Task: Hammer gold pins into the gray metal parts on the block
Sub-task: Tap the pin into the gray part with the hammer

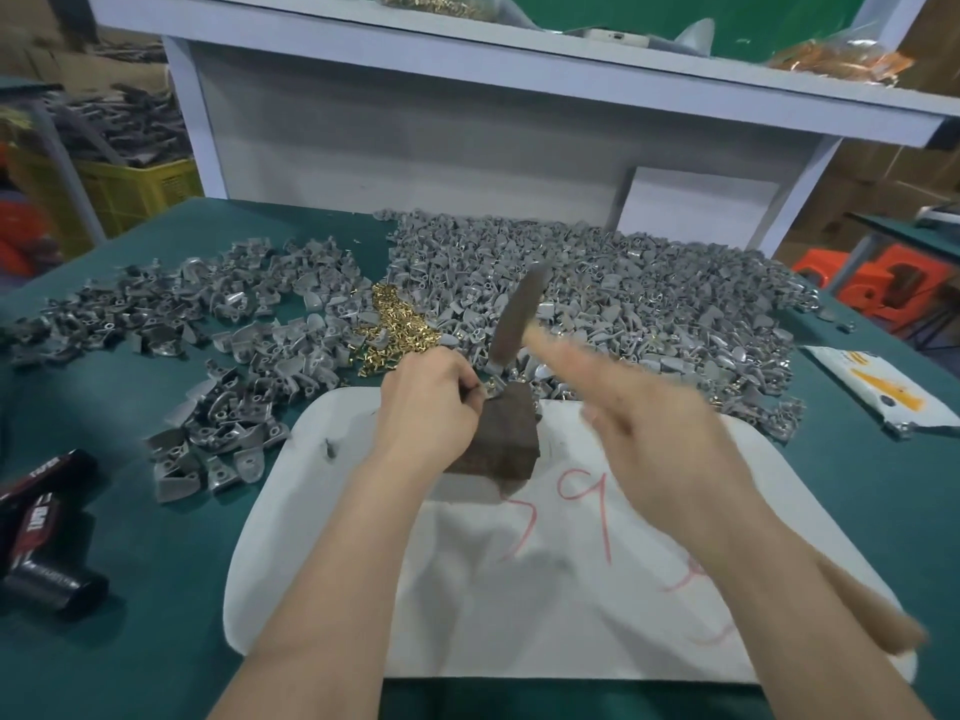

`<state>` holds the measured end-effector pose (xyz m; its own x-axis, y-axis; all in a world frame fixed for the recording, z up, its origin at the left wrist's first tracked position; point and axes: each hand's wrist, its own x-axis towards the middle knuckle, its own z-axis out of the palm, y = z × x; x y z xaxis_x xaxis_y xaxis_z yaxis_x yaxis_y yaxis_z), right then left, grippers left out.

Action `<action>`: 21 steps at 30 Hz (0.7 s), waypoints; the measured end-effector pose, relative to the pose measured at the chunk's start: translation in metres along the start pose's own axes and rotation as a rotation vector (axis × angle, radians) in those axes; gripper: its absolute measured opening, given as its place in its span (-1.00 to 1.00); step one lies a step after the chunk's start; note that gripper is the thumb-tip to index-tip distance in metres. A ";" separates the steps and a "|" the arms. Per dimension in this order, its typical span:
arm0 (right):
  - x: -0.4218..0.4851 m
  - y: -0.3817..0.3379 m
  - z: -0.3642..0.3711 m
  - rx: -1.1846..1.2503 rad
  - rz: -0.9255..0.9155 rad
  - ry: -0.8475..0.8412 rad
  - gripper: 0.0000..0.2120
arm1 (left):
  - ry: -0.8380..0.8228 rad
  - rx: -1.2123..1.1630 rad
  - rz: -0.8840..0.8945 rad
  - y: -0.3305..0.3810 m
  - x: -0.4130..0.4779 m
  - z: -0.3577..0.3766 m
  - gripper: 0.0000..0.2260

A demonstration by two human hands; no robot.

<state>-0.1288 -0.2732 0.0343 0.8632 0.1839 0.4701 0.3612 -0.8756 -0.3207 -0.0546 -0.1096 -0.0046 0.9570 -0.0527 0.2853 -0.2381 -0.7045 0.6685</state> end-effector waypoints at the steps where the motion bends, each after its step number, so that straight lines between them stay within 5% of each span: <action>1: -0.002 0.001 0.001 0.000 0.025 -0.057 -0.23 | -0.004 -0.001 -0.003 0.000 0.000 0.000 -0.91; 4: 0.000 0.002 -0.001 -0.107 0.031 -0.016 -0.24 | -0.001 -0.007 -0.010 0.000 -0.001 0.000 -0.92; 7: 0.003 0.004 -0.001 0.063 0.041 0.140 -0.35 | 0.009 0.009 -0.008 0.001 -0.001 0.000 -0.89; 11: -0.001 0.002 0.002 -0.020 -0.008 -0.099 -0.18 | -0.004 -0.013 -0.023 0.001 0.000 0.000 -0.93; 16: 0.003 0.002 -0.001 -0.008 0.019 0.090 -0.29 | 0.016 0.022 0.008 0.000 -0.001 0.000 -0.91; 21: 0.001 0.011 0.005 0.004 0.048 -0.104 -0.19 | -0.005 0.031 -0.028 0.003 -0.001 -0.002 -0.91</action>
<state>-0.1220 -0.2800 0.0270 0.9115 0.1876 0.3661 0.3199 -0.8828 -0.3440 -0.0572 -0.1098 -0.0015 0.9640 -0.0365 0.2633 -0.2063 -0.7273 0.6546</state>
